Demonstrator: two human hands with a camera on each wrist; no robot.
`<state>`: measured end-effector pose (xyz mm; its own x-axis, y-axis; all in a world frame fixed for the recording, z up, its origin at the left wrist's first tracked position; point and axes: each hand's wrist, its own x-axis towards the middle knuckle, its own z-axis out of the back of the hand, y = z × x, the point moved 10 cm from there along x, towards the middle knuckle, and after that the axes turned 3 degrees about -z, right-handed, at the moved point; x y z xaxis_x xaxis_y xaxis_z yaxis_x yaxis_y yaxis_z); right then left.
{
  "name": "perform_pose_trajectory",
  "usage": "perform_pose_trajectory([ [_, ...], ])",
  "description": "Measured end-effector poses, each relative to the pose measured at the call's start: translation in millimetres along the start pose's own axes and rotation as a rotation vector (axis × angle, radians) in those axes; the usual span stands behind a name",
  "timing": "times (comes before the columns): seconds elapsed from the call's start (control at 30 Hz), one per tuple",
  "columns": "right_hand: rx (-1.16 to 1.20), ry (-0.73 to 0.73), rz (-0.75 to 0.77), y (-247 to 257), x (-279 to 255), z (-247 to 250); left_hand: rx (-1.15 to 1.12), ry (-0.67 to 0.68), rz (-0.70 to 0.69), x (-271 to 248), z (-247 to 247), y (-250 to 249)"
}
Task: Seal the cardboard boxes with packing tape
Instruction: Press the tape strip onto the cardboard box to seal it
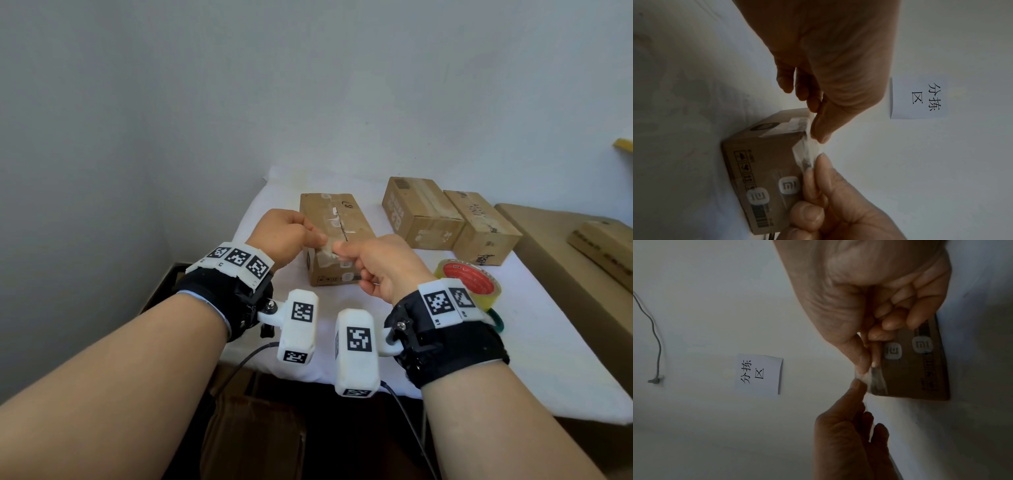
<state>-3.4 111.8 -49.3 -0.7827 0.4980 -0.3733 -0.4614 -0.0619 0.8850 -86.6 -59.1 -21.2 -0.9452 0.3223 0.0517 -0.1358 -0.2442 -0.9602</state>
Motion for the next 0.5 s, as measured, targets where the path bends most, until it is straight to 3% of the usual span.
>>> perform_pose_trajectory([
  [0.5,0.000,-0.010,-0.006,1.1,-2.7,-0.7,0.021,0.008,-0.012,0.7,-1.5,-0.3],
])
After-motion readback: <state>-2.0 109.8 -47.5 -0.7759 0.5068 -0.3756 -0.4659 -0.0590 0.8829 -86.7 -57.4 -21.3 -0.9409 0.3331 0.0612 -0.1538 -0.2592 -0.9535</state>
